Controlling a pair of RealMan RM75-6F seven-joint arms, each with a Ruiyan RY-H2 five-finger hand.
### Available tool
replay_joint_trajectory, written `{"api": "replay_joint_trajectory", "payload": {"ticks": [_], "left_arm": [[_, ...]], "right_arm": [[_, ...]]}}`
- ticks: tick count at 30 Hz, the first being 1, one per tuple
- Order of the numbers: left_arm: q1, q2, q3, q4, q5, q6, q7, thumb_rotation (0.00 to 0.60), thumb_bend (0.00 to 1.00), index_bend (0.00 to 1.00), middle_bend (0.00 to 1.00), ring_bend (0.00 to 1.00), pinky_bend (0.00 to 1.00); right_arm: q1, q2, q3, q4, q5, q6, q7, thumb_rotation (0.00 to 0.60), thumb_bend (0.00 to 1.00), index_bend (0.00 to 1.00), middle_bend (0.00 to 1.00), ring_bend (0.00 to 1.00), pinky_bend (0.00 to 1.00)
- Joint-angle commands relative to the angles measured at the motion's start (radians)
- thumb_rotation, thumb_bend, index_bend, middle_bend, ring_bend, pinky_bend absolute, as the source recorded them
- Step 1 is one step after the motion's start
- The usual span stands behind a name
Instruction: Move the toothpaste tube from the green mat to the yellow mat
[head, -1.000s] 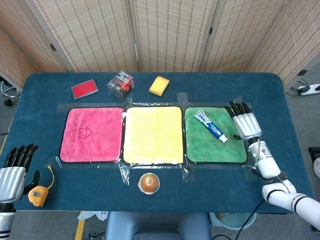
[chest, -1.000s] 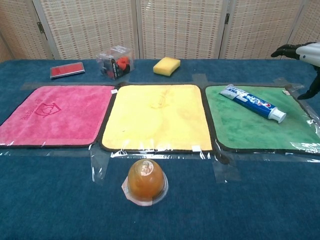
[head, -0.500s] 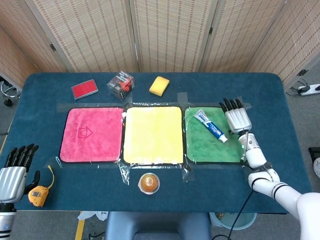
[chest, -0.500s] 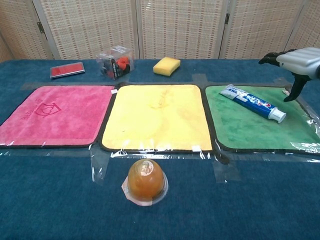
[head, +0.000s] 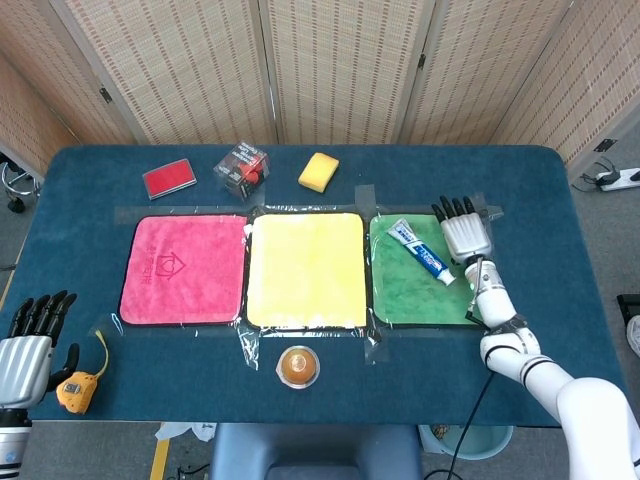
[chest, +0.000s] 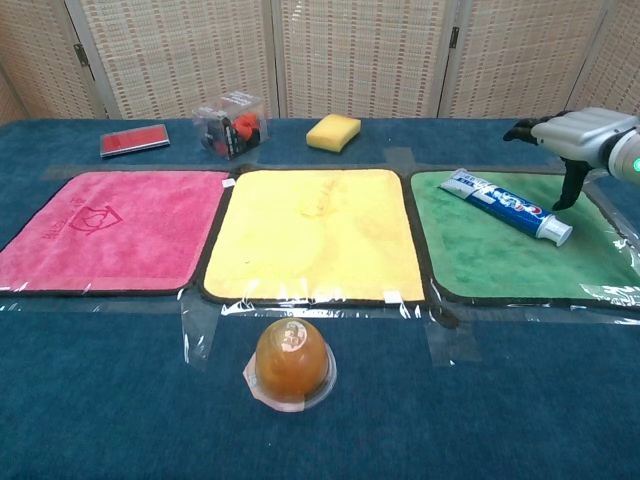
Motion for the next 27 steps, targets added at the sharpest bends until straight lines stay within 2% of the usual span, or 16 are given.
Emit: {"api": "replay_joint_trajectory", "payload": {"ticks": [1,7,13,21,27], "left_arm": [[0.0,0.001,0.0,-0.001,-0.001,-0.002,0.001,0.6,0.55,0.1,0.09,0.09,0.03],[-0.001,0.001,0.002,-0.003,-0.002,-0.006,0.003,0.6,0.55,0.1,0.09,0.09,0.03],[-0.002,0.0,0.003,-0.001,0.0,-0.009,0.001,0.6,0.55,0.1,0.09,0.09,0.03],[-0.001,-0.003,0.003,0.005,-0.004,-0.013,-0.007,0.6,0.55,0.1,0.09,0.09,0.03],[0.001,0.0,0.003,0.01,-0.005,-0.012,-0.014,0.6,0.55,0.1,0.09,0.09,0.03]], "right_arm": [[0.008,-0.019,-0.006,0.023,-0.006,-0.01,0.02,0.6,0.15,0.01,0.0,0.0,0.0],[0.008,-0.025,-0.018,0.018,-0.039,0.006,0.083,0.6,0.15,0.01,0.0,0.0,0.0],[0.0,-0.002,-0.032,-0.055,-0.091,0.062,0.16,0.6,0.15,0.01,0.0,0.0,0.0],[0.009,0.041,-0.058,-0.218,-0.167,0.132,0.171,0.6,0.15,0.01,0.0,0.0,0.0],[0.0,0.1,-0.046,-0.373,-0.194,0.209,0.188,0.6,0.15,0.01,0.0,0.0,0.0]]}}
